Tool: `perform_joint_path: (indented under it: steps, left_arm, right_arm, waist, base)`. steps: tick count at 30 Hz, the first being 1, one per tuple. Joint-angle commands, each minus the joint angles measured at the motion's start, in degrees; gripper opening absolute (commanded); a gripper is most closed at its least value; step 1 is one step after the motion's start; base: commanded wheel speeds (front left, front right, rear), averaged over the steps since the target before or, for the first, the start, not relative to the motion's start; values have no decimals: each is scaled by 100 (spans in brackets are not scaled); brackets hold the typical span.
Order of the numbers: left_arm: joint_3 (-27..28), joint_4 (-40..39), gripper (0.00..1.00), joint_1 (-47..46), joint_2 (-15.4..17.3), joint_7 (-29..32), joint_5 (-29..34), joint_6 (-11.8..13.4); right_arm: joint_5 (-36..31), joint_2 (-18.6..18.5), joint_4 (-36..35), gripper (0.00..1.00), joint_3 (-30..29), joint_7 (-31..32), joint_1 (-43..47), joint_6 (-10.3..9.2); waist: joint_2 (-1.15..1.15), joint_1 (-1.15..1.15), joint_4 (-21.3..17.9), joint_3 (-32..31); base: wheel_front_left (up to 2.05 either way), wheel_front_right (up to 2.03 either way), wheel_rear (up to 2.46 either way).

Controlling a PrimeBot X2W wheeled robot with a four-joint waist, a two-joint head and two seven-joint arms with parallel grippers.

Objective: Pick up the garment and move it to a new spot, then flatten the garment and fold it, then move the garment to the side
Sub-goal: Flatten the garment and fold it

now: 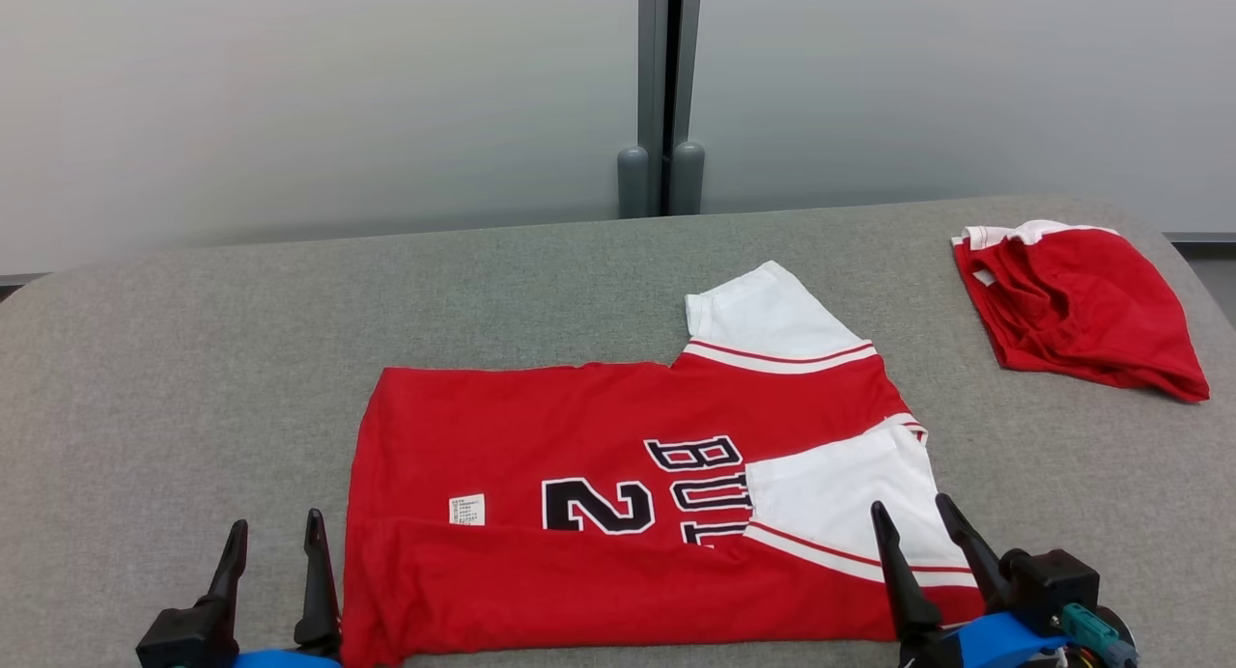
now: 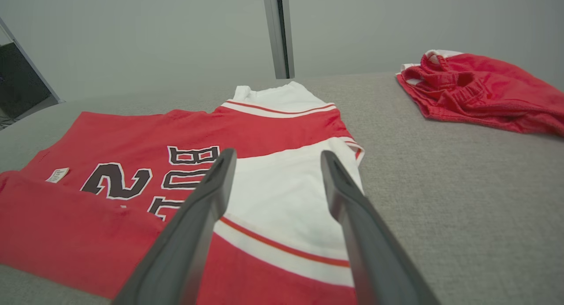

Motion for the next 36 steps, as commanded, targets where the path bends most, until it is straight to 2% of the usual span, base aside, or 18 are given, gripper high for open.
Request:
perform_joint_path:
  steps: [1,10,18,23,28,36]
  left_arm:
    - [37,21,100,-132,21,-25,42,-21]
    - [10,233,100,-372,13,-25,71,-88]
    - [-249,815,100,-1615,443,2,-72,-195]
    - [-731,1279,100,-2697,769,481,-360,-223]
    - [-1319,1650,100,-3555,1087,1065,-925,-210]
    - [-2042,2317,100,-4180,1457,1796,-1654,-211]
  right_arm:
    - [23,0,11,100,3,-22,-58,3]
    - [-16,-1,175,100,-12,-21,-235,3]
    - [-187,-363,374,100,174,33,-1316,3]
    - [-187,-611,676,100,400,221,-2326,3]
    - [-144,-757,1054,100,721,263,-3197,2]
    - [14,-875,1824,100,1165,180,-4058,2]
  waist:
    - [-1,0,0,0]
    - [-1,0,6,40]
    - [-1,0,-47,390]
    - [-1,0,-112,767]
    - [-1,0,-194,1148]
    - [-1,0,-308,1583]
  base:
    - [0,0,0]
    - [0,0,0]
    - [0,0,0]
    - [0,0,0]
    - [0,0,0]
    - [0,0,0]
